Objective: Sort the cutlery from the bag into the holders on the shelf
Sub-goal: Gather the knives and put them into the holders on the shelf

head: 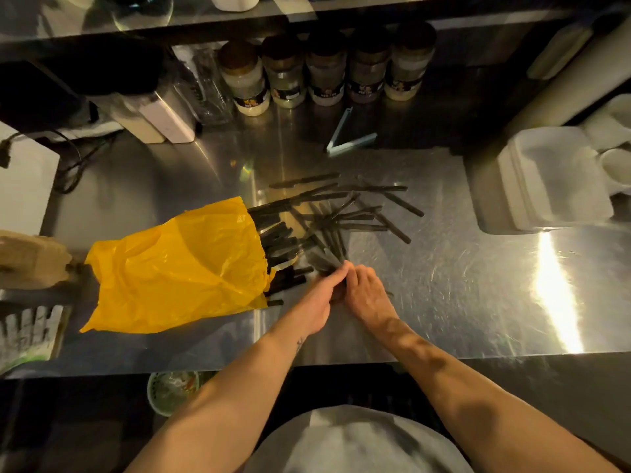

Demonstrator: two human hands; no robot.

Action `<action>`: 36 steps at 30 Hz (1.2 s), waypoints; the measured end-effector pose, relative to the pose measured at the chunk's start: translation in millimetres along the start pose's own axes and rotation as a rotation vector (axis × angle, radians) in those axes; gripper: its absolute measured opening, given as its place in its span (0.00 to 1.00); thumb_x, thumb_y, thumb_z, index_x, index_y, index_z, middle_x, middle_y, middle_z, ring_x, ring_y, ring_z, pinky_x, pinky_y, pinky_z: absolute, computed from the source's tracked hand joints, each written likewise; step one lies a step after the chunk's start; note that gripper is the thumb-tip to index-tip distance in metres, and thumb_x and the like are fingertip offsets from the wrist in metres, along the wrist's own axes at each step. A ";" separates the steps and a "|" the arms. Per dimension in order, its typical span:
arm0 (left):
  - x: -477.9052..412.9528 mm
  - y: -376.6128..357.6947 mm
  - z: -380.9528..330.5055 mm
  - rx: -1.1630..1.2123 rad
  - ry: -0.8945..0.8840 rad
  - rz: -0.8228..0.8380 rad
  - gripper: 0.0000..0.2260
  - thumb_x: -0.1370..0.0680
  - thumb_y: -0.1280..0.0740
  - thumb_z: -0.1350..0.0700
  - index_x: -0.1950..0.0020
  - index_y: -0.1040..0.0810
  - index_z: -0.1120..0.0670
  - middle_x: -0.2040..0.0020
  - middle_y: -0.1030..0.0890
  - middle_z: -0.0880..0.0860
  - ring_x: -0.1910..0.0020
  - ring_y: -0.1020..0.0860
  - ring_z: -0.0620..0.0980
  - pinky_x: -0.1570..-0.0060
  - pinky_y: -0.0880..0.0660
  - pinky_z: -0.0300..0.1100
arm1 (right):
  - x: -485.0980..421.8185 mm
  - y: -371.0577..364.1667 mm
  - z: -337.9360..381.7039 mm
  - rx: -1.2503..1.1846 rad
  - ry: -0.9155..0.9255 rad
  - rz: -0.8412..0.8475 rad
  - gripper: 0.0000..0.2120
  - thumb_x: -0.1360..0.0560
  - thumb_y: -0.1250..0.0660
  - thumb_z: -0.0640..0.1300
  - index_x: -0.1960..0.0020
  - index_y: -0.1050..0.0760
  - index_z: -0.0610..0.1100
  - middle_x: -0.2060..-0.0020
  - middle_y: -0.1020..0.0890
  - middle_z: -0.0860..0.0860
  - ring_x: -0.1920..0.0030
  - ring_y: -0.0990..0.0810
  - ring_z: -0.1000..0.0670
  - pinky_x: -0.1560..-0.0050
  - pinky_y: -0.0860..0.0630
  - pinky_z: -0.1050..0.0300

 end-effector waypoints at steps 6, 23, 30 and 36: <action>-9.7 -1.9 -7.2 0.132 0.057 -0.170 0.15 0.18 0.32 0.55 0.33 0.22 0.58 0.42 0.16 0.56 0.45 0.18 0.53 0.52 0.22 0.45 | -3.5 44.1 4.2 -0.170 -0.001 -0.002 0.37 0.36 0.19 0.36 0.31 0.30 0.33 0.49 0.20 0.38 0.64 0.16 0.42 0.70 0.21 0.54; -3.8 19.5 -56.0 0.533 -0.059 -0.274 0.04 0.15 0.39 0.60 0.46 0.25 0.57 0.51 0.23 0.55 0.48 0.20 0.51 0.38 0.26 0.57 | 9.6 29.3 -8.2 -1.940 -0.855 0.116 0.30 0.19 0.45 0.65 0.40 0.22 0.40 0.44 0.17 0.41 0.43 0.19 0.44 0.37 0.24 0.46; -12.8 41.9 -61.3 0.493 -0.049 -0.366 0.04 0.16 0.37 0.58 0.45 0.24 0.56 0.57 0.25 0.53 0.59 0.26 0.50 0.55 0.27 0.43 | -22.4 36.8 7.9 -1.910 -0.849 0.216 0.27 0.16 0.50 0.62 0.35 0.26 0.41 0.43 0.20 0.42 0.45 0.21 0.46 0.51 0.25 0.54; -20.0 60.9 -79.1 0.502 -0.065 -0.333 0.08 0.19 0.38 0.58 0.58 0.27 0.54 0.68 0.30 0.49 0.70 0.33 0.48 0.60 0.32 0.44 | -55.7 34.1 -34.4 -0.955 -0.659 0.075 0.14 0.21 0.34 0.46 0.36 0.25 0.46 0.41 0.22 0.46 0.38 0.25 0.44 0.33 0.27 0.44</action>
Point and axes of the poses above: each hand's wrist, its own x-axis away from the middle knuckle, its own y-axis out of the back of the hand, z = x × y, the point moved 9 cm from there along -x, towards the middle knuckle
